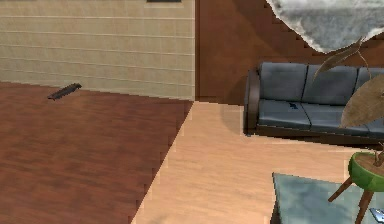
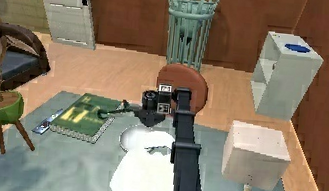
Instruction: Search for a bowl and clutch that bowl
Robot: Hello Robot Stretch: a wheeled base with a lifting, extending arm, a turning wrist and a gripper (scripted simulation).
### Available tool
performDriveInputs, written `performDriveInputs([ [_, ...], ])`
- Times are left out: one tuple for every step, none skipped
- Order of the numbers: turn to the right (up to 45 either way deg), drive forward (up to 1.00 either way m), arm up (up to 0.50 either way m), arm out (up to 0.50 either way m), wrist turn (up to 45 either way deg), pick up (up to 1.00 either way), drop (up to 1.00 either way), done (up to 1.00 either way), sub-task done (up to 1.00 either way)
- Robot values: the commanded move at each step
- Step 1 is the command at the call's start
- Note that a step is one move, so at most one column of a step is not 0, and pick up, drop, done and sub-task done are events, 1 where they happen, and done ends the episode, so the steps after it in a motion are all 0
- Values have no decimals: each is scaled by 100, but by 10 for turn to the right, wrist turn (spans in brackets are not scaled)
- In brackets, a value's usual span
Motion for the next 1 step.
performDriveInputs([
  [0,0,0,0,270,0,0,0,0],
])
